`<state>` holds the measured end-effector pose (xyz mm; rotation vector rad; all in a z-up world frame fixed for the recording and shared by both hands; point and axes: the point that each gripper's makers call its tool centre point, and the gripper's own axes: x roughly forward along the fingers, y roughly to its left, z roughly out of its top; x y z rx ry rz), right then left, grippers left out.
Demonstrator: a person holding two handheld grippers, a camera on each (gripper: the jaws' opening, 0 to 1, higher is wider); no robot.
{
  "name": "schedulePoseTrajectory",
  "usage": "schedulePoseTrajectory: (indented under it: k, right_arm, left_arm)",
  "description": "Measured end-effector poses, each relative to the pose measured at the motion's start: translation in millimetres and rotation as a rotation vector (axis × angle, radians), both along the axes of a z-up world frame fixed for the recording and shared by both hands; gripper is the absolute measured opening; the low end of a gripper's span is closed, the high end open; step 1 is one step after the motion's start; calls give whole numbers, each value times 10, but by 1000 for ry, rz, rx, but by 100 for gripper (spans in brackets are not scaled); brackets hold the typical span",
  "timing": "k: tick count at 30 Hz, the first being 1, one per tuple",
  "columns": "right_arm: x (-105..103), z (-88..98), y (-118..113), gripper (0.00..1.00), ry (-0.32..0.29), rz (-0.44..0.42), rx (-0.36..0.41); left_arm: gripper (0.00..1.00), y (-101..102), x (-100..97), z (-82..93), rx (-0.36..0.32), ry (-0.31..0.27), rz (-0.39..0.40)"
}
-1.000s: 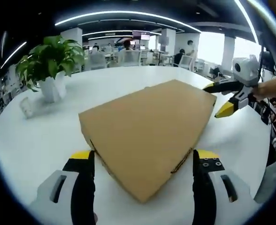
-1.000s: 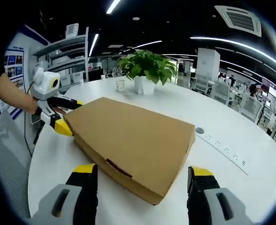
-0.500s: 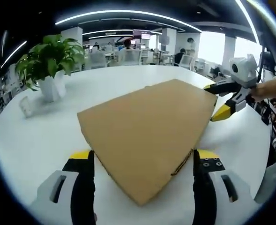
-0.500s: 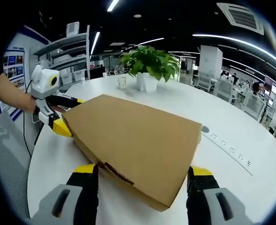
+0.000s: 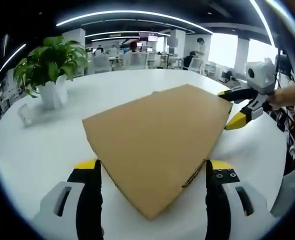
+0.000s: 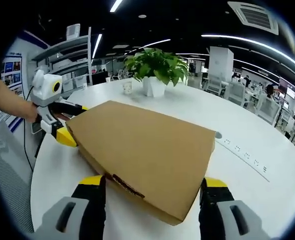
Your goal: Operate the shoe box by opening the lid, removing the specified soft item, and placing it in the target area until the item is outside and the box remains undamaged.
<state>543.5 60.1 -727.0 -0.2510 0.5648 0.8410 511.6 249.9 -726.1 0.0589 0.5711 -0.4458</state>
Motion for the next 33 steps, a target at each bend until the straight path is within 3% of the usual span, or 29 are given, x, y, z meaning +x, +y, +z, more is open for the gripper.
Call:
schedulePoseTrajectory:
  k: [33]
  right_arm:
    - [-441, 3, 112, 74, 12, -205, 1]
  left_arm:
    - [84, 117, -49, -25, 31, 61, -203]
